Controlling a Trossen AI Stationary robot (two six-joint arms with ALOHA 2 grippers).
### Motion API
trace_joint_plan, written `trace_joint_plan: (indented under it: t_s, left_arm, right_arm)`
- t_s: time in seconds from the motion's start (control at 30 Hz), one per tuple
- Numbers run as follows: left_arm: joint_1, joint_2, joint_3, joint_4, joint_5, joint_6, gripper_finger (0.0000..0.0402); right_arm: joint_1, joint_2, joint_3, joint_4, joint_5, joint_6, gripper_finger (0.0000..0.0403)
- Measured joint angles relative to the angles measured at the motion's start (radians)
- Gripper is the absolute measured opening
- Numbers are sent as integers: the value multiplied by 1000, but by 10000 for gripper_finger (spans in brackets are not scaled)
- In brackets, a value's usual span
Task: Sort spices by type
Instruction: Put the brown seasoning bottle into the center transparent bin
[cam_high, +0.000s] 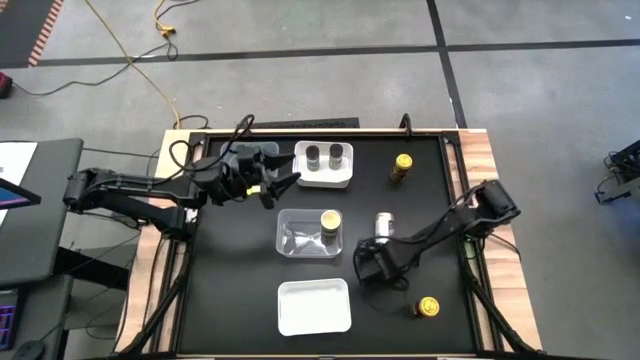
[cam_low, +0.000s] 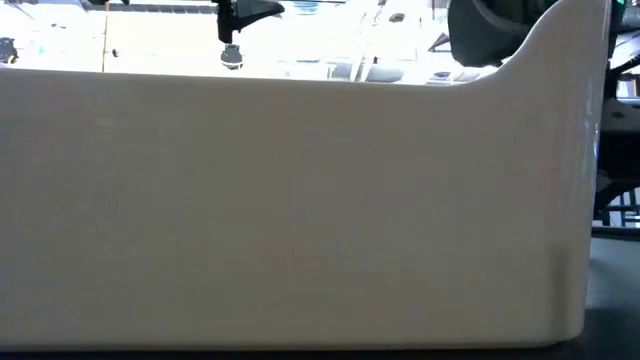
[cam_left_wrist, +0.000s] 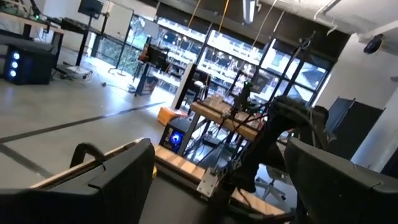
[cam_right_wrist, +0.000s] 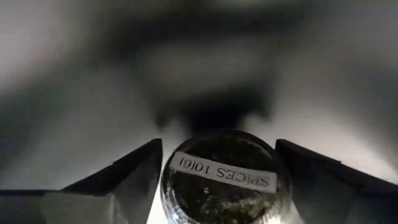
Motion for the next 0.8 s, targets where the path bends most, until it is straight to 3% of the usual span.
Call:
trace_joint_plan:
  t_s: [0.1,0.5,0.8]
  left_arm:
    - [0,0,0,-29,0,-3,344]
    - [0,0,0,-43,1,-6,344]
    - [0,0,0,-43,1,-6,344]
  right_arm:
    - [0,-5,13,20,-4,114,363]
    - [11,-13,11,20,-56,84,398]
    - [16,-18,13,13,-10,37,399]
